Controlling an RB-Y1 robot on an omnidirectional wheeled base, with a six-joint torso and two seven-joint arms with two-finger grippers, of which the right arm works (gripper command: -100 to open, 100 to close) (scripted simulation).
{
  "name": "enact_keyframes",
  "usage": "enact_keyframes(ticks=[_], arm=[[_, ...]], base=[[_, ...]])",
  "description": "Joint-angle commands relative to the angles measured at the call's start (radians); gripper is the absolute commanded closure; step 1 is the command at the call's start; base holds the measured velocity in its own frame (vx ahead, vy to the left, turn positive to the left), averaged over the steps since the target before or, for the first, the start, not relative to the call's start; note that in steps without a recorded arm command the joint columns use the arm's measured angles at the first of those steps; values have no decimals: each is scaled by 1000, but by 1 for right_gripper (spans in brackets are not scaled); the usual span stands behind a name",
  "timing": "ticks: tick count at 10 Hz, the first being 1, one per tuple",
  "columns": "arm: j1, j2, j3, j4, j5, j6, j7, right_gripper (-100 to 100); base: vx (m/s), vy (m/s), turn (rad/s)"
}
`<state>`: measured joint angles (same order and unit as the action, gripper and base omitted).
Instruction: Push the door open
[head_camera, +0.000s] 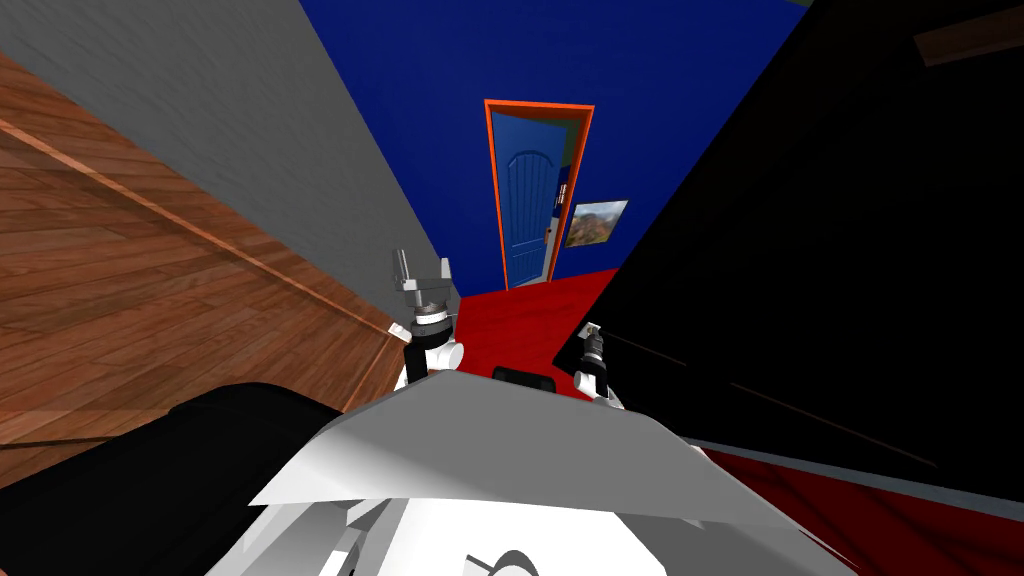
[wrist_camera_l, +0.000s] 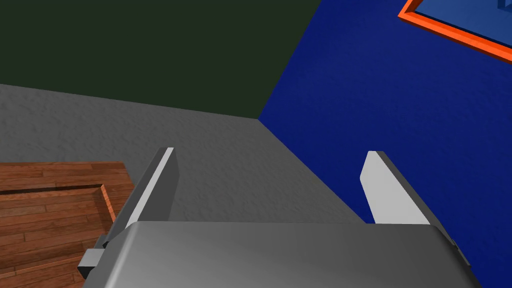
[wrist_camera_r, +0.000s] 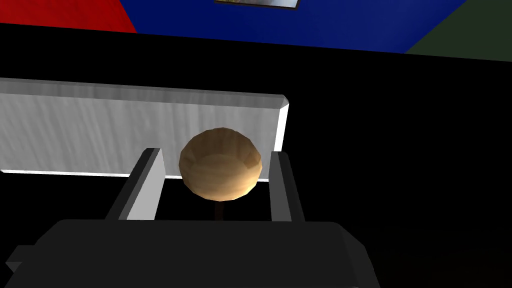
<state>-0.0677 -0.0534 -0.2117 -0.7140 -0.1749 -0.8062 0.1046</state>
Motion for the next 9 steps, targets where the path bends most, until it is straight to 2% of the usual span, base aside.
enact_keyframes(ticks=[1,5,9], arm=[[0,0,0,0,0,1,0,100],[0,0,0,0,0,1,0,100],[-1,-17,-41,2,-26,12,13,100]], base=[[-40,11,7],[-14,4,0],[169,19,-45]])
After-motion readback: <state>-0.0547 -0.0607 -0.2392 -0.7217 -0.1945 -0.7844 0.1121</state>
